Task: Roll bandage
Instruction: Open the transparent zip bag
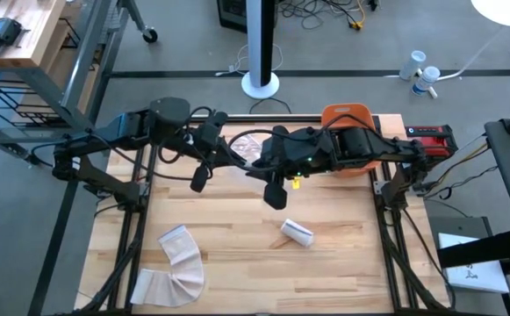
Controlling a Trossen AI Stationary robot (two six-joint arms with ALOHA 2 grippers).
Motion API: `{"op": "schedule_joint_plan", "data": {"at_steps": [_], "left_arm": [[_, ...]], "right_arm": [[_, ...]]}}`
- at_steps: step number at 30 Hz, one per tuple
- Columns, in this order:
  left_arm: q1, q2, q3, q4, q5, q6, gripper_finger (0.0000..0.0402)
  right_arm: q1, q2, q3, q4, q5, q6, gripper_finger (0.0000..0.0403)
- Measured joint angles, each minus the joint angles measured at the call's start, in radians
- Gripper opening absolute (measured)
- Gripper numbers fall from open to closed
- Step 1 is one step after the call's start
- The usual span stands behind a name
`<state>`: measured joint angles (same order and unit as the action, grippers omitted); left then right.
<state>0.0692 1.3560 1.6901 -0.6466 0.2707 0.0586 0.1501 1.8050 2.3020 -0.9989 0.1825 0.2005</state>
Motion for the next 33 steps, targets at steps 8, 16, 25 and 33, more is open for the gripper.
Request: {"op": "schedule_joint_plan", "data": {"at_steps": [8, 16, 25, 33], "left_arm": [[0.000, 0.000, 0.000, -0.008, 0.005, 0.000, 0.0000], [0.000, 0.000, 0.000, -0.015, 0.008, 0.000, 0.0000], [0.000, -0.001, 0.000, -0.014, 0.008, -0.008, 0.0000], [0.000, -0.001, 0.000, -0.008, 0.008, -0.016, 0.0000]], "right_arm": [[0.000, 0.000, 0.000, -0.021, 0.001, 0.006, 0.0146], [0.000, -0.002, 0.000, -0.001, 0.054, -0.017, 0.0127], [0.000, 0.006, -0.001, 0.060, 0.054, -0.062, 0.0099], [-0.002, 0.006, -0.005, 0.057, 0.055, -0.043, 0.0032]]}}
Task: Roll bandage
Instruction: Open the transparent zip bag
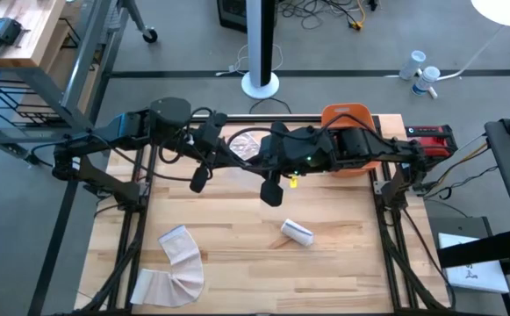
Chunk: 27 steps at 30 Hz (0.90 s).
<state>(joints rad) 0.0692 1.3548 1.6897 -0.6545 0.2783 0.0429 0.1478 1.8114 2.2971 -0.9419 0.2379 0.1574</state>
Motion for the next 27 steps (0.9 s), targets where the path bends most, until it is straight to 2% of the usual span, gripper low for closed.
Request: {"op": "schedule_joint_plan", "data": {"at_steps": [4, 10, 17, 23, 27], "left_arm": [[0.000, -0.005, -0.002, 0.001, -0.004, 0.000, 0.0000], [0.000, -0.025, -0.003, -0.001, -0.011, 0.002, 0.0000], [0.000, -0.060, -0.003, -0.006, -0.054, 0.004, 0.0001], [0.000, -0.125, 0.004, -0.002, -0.080, 0.008, 0.0001], [0.000, -0.130, 0.001, -0.011, -0.084, 0.015, 0.0001]], "right_arm": [[0.000, 0.000, 0.000, -0.026, 0.000, 0.021, 0.0011], [0.008, -0.011, 0.000, -0.113, -0.007, 0.053, 0.0029], [0.023, -0.036, 0.024, -0.287, -0.012, 0.096, 0.0015], [0.031, -0.072, 0.033, -0.455, -0.077, 0.141, 0.0030], [0.031, -0.076, 0.033, -0.459, -0.081, 0.147, 0.0029]]}}
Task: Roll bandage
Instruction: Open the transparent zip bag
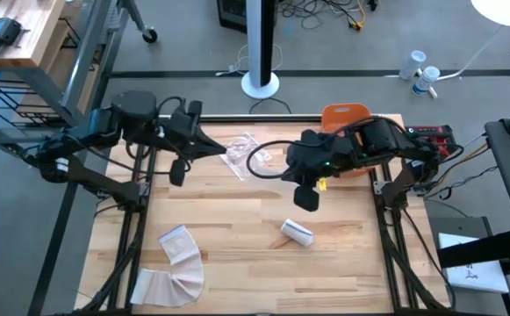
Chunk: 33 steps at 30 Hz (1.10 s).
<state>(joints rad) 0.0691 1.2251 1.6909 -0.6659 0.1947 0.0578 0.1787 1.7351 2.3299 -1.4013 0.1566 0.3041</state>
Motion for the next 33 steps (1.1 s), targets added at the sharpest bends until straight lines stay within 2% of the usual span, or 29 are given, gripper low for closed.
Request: {"op": "schedule_joint_plan", "data": {"at_steps": [4, 8, 15, 19, 23, 25, 28, 33], "left_arm": [[0.000, 0.006, 0.001, 0.006, 0.004, -0.013, 0.0000], [-0.001, 0.058, -0.002, 0.000, 0.028, -0.044, 0.0013], [-0.018, 0.152, -0.003, 0.039, 0.039, -0.066, 0.0100], [-0.019, 0.190, -0.003, 0.043, 0.122, -0.067, 0.0151], [-0.023, 0.217, -0.003, 0.047, 0.137, -0.069, 0.0175], [-0.023, 0.230, -0.003, 0.044, 0.137, -0.076, 0.0173], [-0.023, 0.235, -0.003, 0.046, 0.137, -0.076, 0.0150], [-0.025, 0.235, -0.003, 0.046, 0.137, -0.076, 0.0065]], "right_arm": [[0.000, 0.000, 0.000, 0.037, 0.000, -0.034, 0.0011], [-0.002, 0.009, 0.000, 0.082, 0.003, -0.080, 0.0012], [-0.002, 0.038, -0.001, 0.112, 0.030, -0.096, 0.0020], [-0.002, 0.053, -0.001, 0.130, 0.030, -0.082, 0.0017], [-0.002, 0.055, -0.002, 0.184, 0.029, -0.080, 0.0015], [-0.002, 0.056, -0.002, 0.194, 0.028, -0.080, 0.0016], [-0.002, 0.057, -0.002, 0.197, 0.027, -0.079, 0.0017], [-0.002, 0.056, -0.002, 0.196, 0.027, -0.080, 0.0017]]}}
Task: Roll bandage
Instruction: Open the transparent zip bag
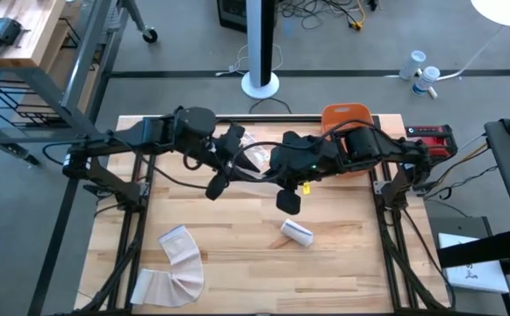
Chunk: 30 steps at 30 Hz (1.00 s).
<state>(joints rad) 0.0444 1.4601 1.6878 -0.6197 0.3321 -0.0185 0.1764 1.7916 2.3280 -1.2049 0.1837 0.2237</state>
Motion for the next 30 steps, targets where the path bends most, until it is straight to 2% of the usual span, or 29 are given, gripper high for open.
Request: {"op": "schedule_joint_plan", "data": {"at_steps": [2, 4, 12, 22, 30], "left_arm": [[0.000, 0.000, 0.000, 0.000, 0.000, 0.000, 0.0022], [0.000, 0.000, 0.000, 0.000, 0.000, 0.000, 0.0009], [0.000, -0.018, 0.000, -0.006, -0.044, 0.004, 0.0001], [0.000, -0.072, 0.016, -0.045, -0.065, 0.028, 0.0000], [0.000, -0.083, 0.019, -0.050, -0.086, 0.046, 0.0005]], "right_arm": [[0.000, 0.000, 0.000, 0.000, 0.000, -0.007, 0.0018], [0.000, 0.000, 0.000, 0.000, 0.000, -0.012, 0.0018], [0.000, 0.000, 0.000, -0.027, -0.002, 0.004, 0.0018], [0.002, -0.012, 0.001, -0.118, -0.087, 0.011, 0.0018], [0.000, -0.019, 0.003, -0.102, -0.080, 0.004, 0.0018]]}}
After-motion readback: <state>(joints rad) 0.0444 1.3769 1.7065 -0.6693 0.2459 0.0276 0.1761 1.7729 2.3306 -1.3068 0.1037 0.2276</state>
